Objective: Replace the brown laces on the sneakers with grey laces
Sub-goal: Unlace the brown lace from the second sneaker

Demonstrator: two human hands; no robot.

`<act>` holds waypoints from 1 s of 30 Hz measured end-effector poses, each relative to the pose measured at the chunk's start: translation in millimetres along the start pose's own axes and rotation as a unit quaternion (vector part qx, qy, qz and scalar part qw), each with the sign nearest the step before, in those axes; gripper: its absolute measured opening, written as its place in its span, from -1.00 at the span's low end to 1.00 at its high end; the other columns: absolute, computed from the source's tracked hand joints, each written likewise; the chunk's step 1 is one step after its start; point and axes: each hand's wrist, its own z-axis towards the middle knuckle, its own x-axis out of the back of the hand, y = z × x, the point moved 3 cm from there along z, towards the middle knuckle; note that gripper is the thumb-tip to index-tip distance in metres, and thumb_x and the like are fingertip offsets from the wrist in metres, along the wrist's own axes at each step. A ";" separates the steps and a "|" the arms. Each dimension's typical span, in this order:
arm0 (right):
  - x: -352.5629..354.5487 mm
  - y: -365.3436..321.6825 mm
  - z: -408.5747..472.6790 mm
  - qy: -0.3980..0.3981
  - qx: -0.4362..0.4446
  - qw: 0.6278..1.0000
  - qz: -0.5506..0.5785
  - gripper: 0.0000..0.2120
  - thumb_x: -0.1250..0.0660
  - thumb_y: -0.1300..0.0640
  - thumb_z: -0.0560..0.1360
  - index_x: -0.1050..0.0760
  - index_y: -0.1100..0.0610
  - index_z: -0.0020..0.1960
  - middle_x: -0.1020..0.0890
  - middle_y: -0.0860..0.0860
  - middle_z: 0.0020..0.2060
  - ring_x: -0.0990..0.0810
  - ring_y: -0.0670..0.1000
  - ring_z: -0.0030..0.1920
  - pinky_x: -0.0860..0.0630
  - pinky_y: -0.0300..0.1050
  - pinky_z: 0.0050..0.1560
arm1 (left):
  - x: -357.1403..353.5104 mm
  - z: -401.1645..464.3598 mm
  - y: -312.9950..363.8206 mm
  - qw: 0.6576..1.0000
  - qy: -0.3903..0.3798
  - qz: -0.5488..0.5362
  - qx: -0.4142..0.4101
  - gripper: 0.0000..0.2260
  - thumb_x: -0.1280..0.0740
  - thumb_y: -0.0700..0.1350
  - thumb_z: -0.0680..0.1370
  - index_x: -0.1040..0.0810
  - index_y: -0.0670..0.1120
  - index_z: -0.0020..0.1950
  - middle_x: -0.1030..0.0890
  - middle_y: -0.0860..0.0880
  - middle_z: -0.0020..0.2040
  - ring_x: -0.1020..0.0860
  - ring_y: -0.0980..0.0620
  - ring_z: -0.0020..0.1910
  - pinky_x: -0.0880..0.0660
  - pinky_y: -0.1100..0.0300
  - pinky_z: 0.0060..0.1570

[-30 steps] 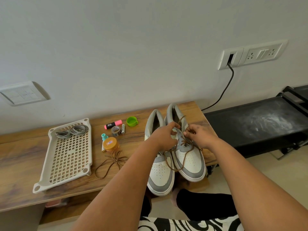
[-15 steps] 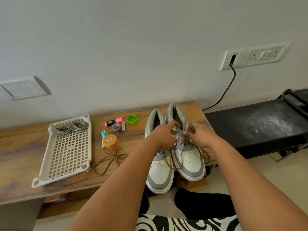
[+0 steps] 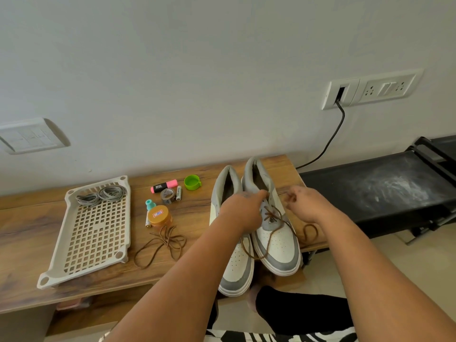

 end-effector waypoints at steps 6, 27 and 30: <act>-7.9 -35.3 -8.1 0.088 0.164 0.982 0.004 -0.79 -0.23 0.16 0.60 -0.52 -0.01 0.19 -0.50 -0.05 0.07 -0.45 -0.07 -0.02 -0.34 -0.26 -0.13 | -3.4 0.8 -1.9 0.999 0.008 -0.029 0.020 -0.63 -0.29 -0.16 0.55 -0.30 -0.03 0.33 -0.51 -0.04 -0.08 -0.48 -0.02 -0.15 -0.40 0.13 -0.22; -10.3 -38.9 -11.1 -0.036 0.055 0.996 0.052 -0.74 -0.11 0.35 0.55 -0.51 0.08 -0.08 -0.42 0.00 -0.04 -0.34 -0.12 -0.21 -0.28 -0.32 -0.30 | -3.0 1.1 -17.8 0.987 -0.048 -0.145 0.056 -0.52 -0.35 -0.23 0.48 -0.30 -0.04 0.36 -0.59 -0.14 0.17 -0.55 -0.09 0.11 -0.56 0.01 0.08; -7.7 -21.5 -9.0 -0.067 -0.010 0.957 0.281 -0.68 -0.03 0.42 0.48 -0.37 0.12 -0.32 -0.50 0.09 -0.18 -0.50 0.06 -0.13 -0.58 0.06 0.03 | -1.3 1.9 -20.8 0.984 -0.069 -0.159 0.051 -0.51 -0.35 -0.24 0.49 -0.29 -0.04 0.38 -0.58 -0.14 0.22 -0.56 -0.10 0.14 -0.55 0.00 0.13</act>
